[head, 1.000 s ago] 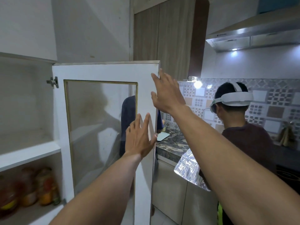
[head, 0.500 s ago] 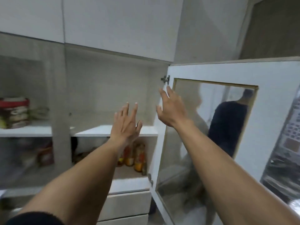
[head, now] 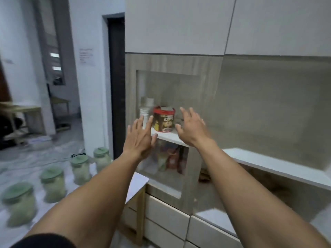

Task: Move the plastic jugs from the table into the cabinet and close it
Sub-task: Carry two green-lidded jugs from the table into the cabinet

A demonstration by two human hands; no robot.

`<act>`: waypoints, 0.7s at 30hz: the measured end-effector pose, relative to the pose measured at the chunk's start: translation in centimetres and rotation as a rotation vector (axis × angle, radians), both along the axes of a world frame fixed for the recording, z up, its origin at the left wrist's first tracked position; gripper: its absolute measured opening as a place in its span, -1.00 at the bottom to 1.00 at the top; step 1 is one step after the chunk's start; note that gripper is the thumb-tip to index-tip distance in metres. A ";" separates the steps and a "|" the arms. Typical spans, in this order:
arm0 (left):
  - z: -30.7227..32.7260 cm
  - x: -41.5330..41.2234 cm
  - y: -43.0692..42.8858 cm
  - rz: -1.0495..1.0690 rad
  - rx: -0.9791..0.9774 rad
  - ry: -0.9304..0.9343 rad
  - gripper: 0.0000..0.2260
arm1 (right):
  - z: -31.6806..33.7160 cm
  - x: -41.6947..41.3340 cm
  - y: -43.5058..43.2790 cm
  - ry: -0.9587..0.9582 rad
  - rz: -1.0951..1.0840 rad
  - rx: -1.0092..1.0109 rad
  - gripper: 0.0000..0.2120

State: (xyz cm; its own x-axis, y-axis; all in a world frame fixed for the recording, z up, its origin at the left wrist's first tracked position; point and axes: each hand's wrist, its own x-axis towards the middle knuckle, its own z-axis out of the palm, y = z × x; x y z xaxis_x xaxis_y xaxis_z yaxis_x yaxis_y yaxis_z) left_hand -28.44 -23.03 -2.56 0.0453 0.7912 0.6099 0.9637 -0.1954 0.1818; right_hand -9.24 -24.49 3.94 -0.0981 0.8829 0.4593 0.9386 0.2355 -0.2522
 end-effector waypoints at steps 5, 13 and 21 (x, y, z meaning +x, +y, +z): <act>-2.5 -11.0 1.1 0.170 -0.048 -0.015 -0.41 | -2.2 -11.3 5.1 0.022 0.177 0.010 -0.34; -6.3 -20.0 4.2 0.336 -0.134 -0.087 -0.44 | -5.7 -21.3 11.8 0.045 0.339 -0.088 -0.35; -14.0 -24.9 10.9 0.461 -0.243 -0.173 -0.45 | -13.9 -28.3 22.5 0.064 0.441 -0.221 -0.36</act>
